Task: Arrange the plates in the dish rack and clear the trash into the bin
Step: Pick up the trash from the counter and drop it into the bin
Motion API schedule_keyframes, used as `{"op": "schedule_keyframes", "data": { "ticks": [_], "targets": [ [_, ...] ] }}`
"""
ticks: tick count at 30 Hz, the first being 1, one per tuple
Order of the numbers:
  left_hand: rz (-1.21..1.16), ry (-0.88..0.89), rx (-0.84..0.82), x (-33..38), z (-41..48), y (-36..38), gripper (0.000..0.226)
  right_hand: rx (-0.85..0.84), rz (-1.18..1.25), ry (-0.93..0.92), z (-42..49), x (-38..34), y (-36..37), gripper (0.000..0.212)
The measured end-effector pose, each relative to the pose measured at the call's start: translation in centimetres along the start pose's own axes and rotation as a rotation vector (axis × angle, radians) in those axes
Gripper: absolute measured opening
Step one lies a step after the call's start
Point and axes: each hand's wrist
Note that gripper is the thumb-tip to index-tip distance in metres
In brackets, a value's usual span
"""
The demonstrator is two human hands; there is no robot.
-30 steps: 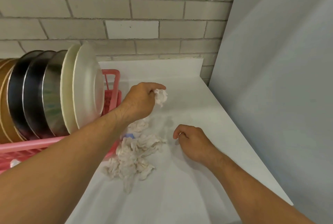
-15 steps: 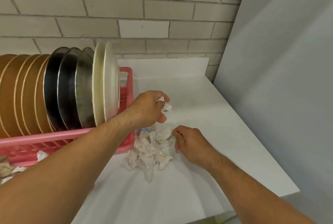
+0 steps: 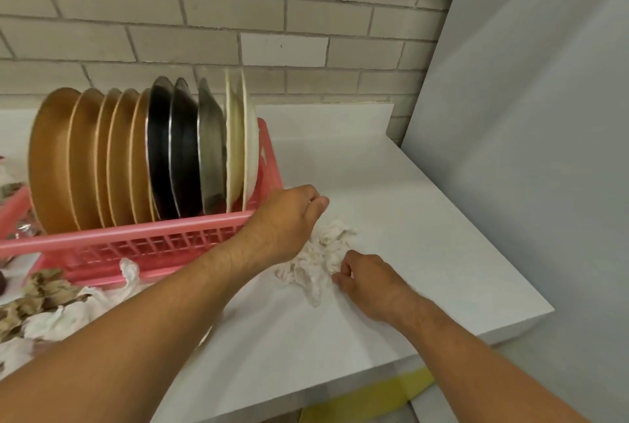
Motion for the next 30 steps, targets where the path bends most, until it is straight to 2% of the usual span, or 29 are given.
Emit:
{"op": "schedule_keyframes", "data": {
  "ticks": [5, 8, 14, 16, 19, 23, 26, 27, 30],
  "targets": [
    [-0.032, 0.035, -0.037, -1.4, -2.9, -1.3, 0.025, 0.038, -0.111, 0.055, -1.3, -0.6, -0.7, 0.021],
    [-0.052, 0.042, -0.036, -2.7, -4.3, -1.8, 0.023, 0.102, -0.095, 0.083, -2.0, -1.3, -0.9, 0.021],
    [-0.016, 0.121, 0.013, -4.5, -7.2, -2.7, 0.028, 0.262, 0.139, 0.147, -3.9, -2.8, 0.0, 0.012],
    [-0.027, 0.117, 0.026, -4.7, -8.1, -3.0, 0.041, 0.300, 0.285, 0.140, -4.9, -3.2, 0.6, 0.006],
    [-0.087, 0.097, 0.028, -4.1, -9.5, -3.5, 0.049, 0.313, 0.378, 0.122, -6.6, -3.8, 1.2, 0.023],
    [-0.143, 0.093, 0.005, -4.1, -11.4, -3.0, 0.043, 0.397, 0.427, 0.157, -9.2, -4.5, 1.5, 0.027],
    [-0.130, 0.092, 0.007, -4.4, -12.5, -2.4, 0.069, 0.443, 0.452, 0.187, -11.2, -5.2, 1.4, 0.040],
    [-0.107, 0.078, 0.010, -4.4, -13.0, -2.3, 0.070, 0.453, 0.431, 0.193, -11.8, -5.4, 1.4, 0.044],
    [-0.037, 0.091, 0.049, -3.8, -15.1, -2.1, 0.055, 0.427, 0.396, 0.181, -13.4, -5.0, 2.3, 0.038]
  ]
}}
Point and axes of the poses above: each hand's wrist, its own z-axis towards the middle knuckle, its own y-axis out of the palm, x = y × z, and after that the axes turned 6 degrees about x, right-handed
